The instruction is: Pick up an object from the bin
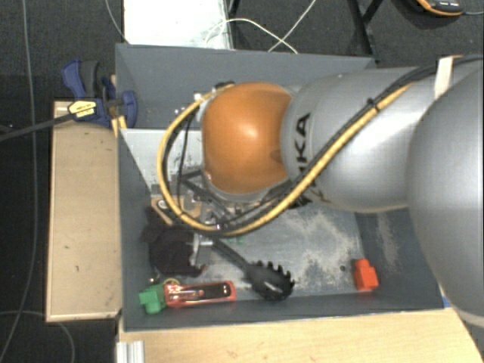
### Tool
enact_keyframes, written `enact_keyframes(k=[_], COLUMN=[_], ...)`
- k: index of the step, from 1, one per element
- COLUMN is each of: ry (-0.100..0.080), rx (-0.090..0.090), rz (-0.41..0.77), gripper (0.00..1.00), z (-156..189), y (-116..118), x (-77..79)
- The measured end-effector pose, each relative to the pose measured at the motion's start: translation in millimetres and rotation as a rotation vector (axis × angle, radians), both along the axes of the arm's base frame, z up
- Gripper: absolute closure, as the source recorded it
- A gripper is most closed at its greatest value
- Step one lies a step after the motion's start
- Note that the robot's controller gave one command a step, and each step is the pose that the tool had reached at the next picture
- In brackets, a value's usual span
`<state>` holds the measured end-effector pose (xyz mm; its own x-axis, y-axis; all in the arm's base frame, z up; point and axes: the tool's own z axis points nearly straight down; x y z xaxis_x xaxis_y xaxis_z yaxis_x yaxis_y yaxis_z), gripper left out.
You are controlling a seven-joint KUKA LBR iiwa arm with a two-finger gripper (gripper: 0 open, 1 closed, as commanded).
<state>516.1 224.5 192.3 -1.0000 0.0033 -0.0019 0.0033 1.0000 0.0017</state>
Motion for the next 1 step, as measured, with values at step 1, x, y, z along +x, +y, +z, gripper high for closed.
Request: enact_keyframes(k=[1], ry=[0.002], rx=[0.001], rz=[-0.289], gripper=[0.00], z=[-93.2], y=[21.6], x=[24.0])
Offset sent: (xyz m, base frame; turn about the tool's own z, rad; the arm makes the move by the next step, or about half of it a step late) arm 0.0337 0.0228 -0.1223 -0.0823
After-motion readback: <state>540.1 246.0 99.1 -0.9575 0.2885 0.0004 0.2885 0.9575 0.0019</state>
